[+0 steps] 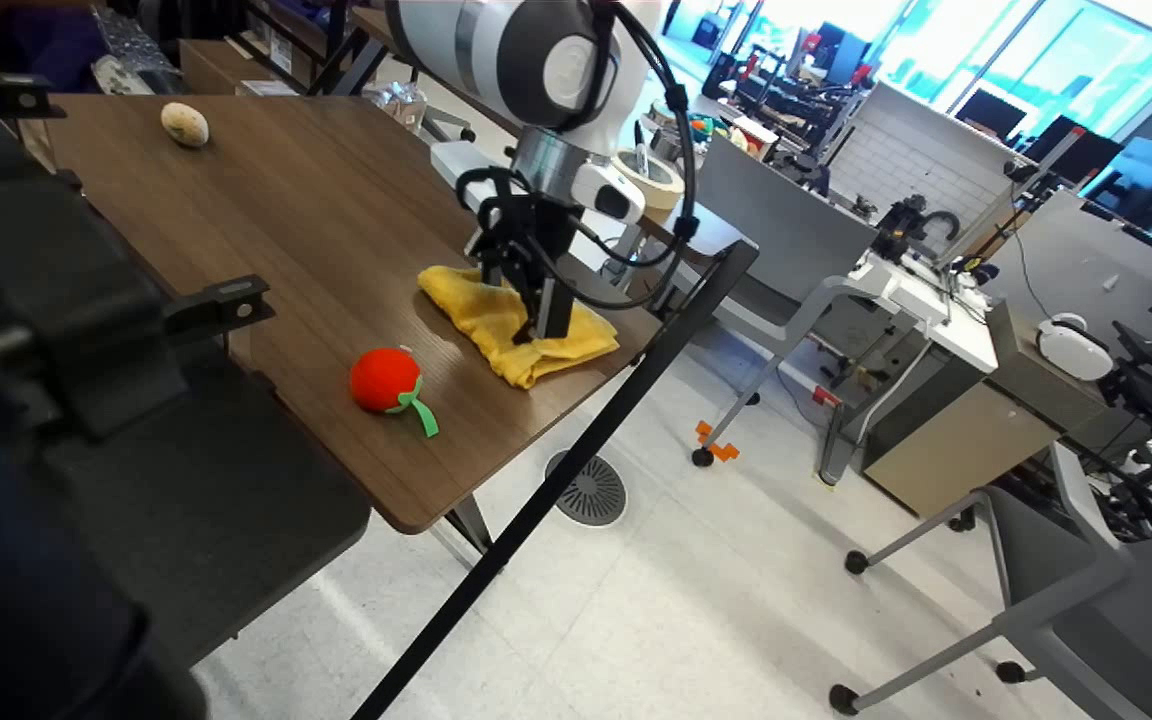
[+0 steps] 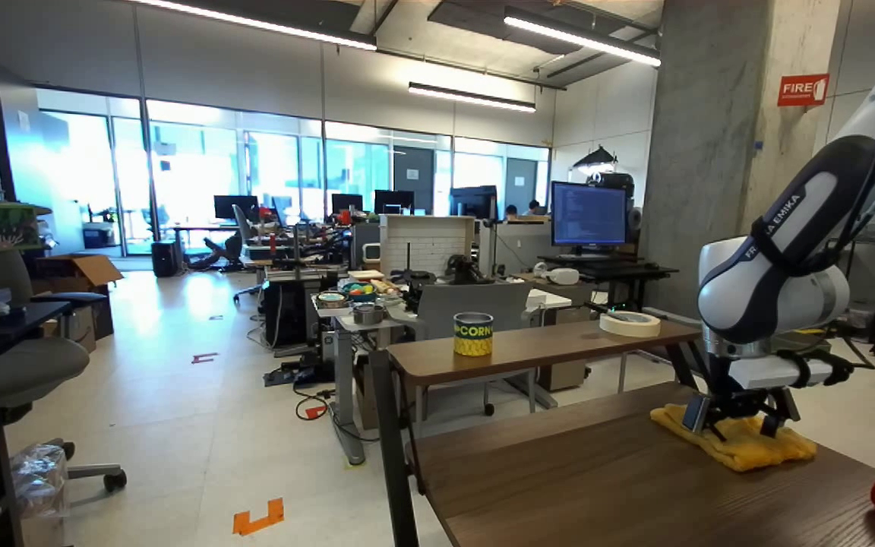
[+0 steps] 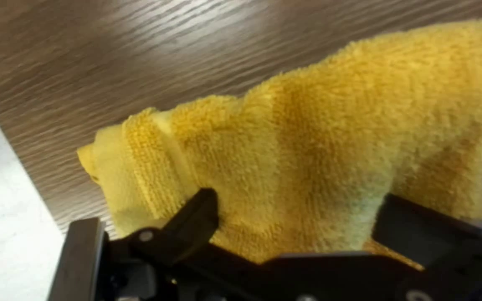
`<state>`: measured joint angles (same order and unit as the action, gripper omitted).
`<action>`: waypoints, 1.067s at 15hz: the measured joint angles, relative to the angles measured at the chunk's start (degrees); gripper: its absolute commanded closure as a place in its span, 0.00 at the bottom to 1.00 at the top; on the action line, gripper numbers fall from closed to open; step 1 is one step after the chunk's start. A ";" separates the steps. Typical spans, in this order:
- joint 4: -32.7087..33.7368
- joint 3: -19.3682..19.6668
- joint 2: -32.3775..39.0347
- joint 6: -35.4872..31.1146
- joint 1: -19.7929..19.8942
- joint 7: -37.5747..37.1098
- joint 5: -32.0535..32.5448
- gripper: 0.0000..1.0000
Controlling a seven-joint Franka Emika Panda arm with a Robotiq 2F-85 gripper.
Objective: Wipe the right side of the table with the towel, move the rose to the left then move the potato to the right and wipe the left side of the table
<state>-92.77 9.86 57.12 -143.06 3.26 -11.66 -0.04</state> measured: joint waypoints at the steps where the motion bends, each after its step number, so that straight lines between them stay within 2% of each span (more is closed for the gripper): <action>1: 1.19 0.40 0.68 0.38 1.19 -0.58 -0.53 0.00; 4: 3.65 0.28 2.11 2.16 3.52 -0.84 -0.88 0.00; 7: 3.34 -0.75 2.06 2.41 2.33 0.58 0.21 0.00; 11: -1.03 -2.00 -0.11 1.40 -3.72 2.73 4.21 0.00; 16: -11.67 -4.99 -5.19 -1.63 -10.76 5.78 7.72 0.00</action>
<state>-104.44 4.88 51.93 -144.69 -7.50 -5.88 7.68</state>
